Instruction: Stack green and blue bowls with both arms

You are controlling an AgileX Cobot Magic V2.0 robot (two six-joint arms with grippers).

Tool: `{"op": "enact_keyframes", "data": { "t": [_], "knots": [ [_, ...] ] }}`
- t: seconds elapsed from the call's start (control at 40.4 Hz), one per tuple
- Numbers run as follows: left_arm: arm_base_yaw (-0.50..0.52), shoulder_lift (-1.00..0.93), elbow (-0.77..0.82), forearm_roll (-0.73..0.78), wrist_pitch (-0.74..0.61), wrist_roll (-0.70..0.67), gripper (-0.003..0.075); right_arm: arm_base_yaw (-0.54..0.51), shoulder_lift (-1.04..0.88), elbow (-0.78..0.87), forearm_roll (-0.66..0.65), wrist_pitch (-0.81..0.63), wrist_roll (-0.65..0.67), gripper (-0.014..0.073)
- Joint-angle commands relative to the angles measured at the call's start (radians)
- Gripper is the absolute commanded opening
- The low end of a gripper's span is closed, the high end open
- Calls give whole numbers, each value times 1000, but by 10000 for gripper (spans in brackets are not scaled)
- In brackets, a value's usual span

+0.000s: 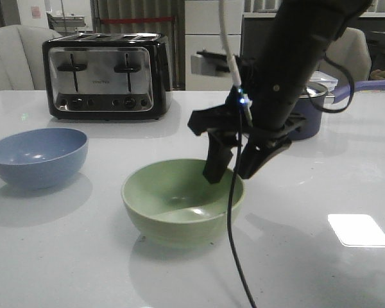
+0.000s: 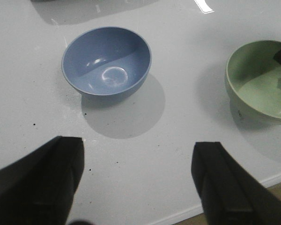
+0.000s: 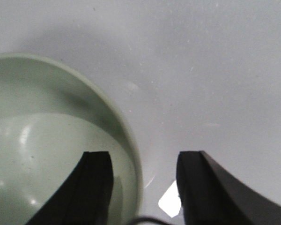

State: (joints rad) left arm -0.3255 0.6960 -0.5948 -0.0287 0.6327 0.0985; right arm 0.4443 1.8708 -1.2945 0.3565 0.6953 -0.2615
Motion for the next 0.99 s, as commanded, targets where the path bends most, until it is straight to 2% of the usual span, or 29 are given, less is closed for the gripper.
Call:
{"op": "enact_keyframes", "data": {
  "t": [0.0,0.273,0.446,0.694,0.966],
  "knots": [
    [-6,2,-35,-10,-69,-1,526,1,-143,-16,8,-28,-9,448],
    [-6,2,-35,-10,-69,-1,526,45,-466,154,-25,-37,-67,448],
    [-6,2,-35,-10,-69,-1,526,84,-701,311,-52,-31,-67,448],
    [-6,2,-35,-10,-62,-1,526,81,-1057,514,-72,-17,-53,448],
    [-6,25,-51,-8,-13,-1,526,67,-1259,632,-75,21,-43,448]
  ]
}}
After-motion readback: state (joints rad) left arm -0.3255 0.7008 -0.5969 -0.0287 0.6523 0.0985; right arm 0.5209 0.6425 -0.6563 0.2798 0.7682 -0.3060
